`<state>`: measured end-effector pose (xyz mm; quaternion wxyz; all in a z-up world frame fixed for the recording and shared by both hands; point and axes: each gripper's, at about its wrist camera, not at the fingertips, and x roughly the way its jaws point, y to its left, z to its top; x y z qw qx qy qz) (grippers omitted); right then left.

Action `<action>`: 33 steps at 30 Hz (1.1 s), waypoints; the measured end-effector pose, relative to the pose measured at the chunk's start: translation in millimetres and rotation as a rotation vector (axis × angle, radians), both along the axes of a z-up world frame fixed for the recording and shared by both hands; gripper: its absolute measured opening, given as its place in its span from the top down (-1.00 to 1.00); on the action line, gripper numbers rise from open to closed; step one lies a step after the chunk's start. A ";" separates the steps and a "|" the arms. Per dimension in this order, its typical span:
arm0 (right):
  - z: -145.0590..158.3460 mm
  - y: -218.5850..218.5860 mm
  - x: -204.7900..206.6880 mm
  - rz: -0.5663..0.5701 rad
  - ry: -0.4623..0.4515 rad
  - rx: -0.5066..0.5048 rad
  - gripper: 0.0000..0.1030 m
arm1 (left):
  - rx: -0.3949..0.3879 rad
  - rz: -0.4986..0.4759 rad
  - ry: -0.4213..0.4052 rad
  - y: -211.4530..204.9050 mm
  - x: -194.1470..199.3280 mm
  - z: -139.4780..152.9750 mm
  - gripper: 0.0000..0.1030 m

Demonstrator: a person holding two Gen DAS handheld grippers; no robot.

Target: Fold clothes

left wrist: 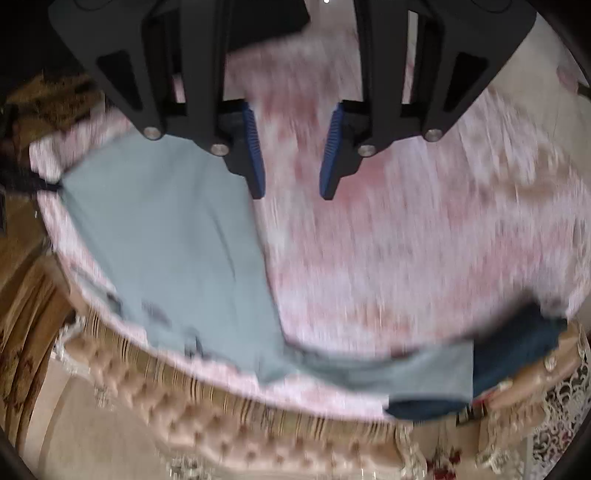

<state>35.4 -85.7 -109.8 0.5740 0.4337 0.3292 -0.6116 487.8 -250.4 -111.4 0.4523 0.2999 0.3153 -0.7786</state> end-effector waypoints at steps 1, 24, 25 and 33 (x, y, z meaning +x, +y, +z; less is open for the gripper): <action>3.9 3.4 -5.4 0.001 -0.012 0.010 0.66 | -0.034 0.001 0.012 -11.5 -3.4 3.9 0.03; -9.7 -240.8 -87.6 -0.065 -0.111 -0.138 0.01 | 0.155 -0.053 0.063 -210.7 -115.3 -36.4 0.12; -11.7 -243.1 -86.8 -0.054 -0.108 -0.141 0.01 | 0.153 -0.048 0.061 -211.5 -116.5 -37.2 0.17; -22.5 -256.9 -84.5 -0.048 -0.061 -0.182 0.04 | 0.080 -0.074 -0.033 -212.4 -132.5 -39.5 0.67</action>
